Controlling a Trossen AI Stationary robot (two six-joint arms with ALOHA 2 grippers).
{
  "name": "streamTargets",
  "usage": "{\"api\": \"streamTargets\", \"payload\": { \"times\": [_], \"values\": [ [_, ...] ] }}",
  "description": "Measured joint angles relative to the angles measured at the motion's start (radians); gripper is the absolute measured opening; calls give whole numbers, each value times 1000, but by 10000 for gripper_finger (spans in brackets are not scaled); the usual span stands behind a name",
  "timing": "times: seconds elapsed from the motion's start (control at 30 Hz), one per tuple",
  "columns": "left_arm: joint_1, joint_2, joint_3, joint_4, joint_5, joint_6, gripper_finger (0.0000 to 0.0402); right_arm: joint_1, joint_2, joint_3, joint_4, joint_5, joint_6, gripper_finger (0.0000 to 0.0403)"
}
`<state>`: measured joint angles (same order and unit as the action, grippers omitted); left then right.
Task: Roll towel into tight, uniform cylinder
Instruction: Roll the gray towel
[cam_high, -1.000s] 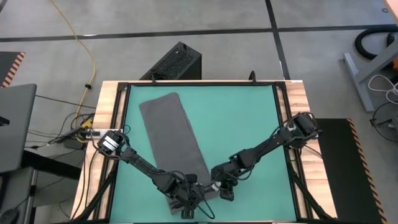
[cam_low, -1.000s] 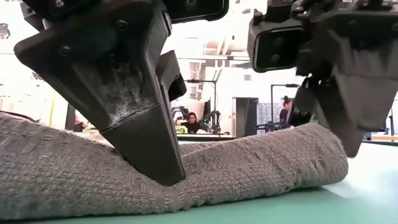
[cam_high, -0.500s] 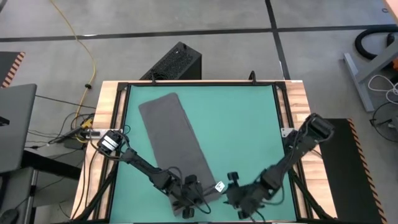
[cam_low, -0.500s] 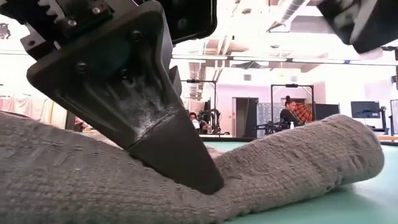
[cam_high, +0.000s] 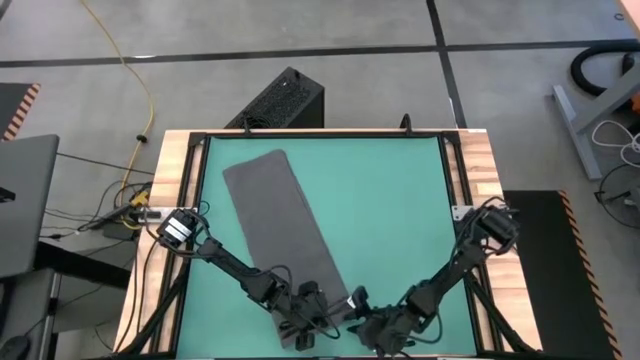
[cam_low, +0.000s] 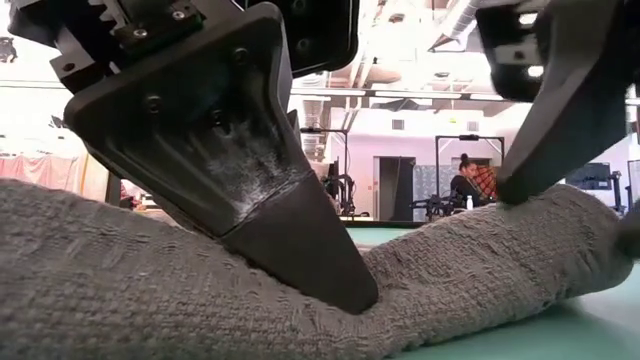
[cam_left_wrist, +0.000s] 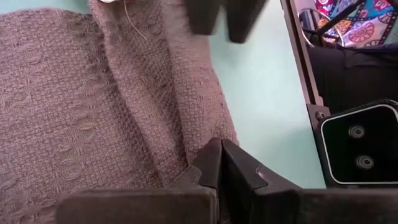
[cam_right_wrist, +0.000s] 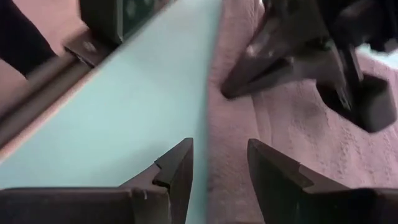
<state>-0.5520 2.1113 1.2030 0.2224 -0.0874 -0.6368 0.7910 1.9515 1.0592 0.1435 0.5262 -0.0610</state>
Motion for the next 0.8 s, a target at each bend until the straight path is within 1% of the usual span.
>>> {"api": "streamTargets", "payload": {
  "times": [0.13, 0.23, 0.37, 0.43, 0.5, 0.6, 0.7, 0.73, 0.8],
  "values": [
    [0, 2, -45, 130, 3, -7, 0, -27, 0, 0, -33, -4, 5, 176],
    [-3, 2, -102, 247, -5, -42, 0, -46, 11, 0, -51, -71, 17, 176],
    [-22, 1, -179, 409, -70, -64, 0, -69, 44, 3, -43, -117, 44, 173],
    [-32, 1, -201, 471, -92, -61, 0, -82, 62, 5, -36, -127, 64, 162],
    [-40, 1, -211, 512, -94, -59, 0, -97, 71, 5, -39, -153, 95, 138],
    [-48, -11, -209, 519, -90, -40, 0, -130, 67, 4, -47, -286, 179, 84],
    [-59, -51, -206, 520, -110, 21, 0, -176, 52, 4, -67, -488, 292, 28],
    [-64, -71, -204, 523, -125, 49, 0, -192, 51, 3, -69, -550, 330, 20],
    [-71, -105, -203, 529, -163, 98, 0, -224, 48, 3, -69, -673, 415, 21]
  ]
}}
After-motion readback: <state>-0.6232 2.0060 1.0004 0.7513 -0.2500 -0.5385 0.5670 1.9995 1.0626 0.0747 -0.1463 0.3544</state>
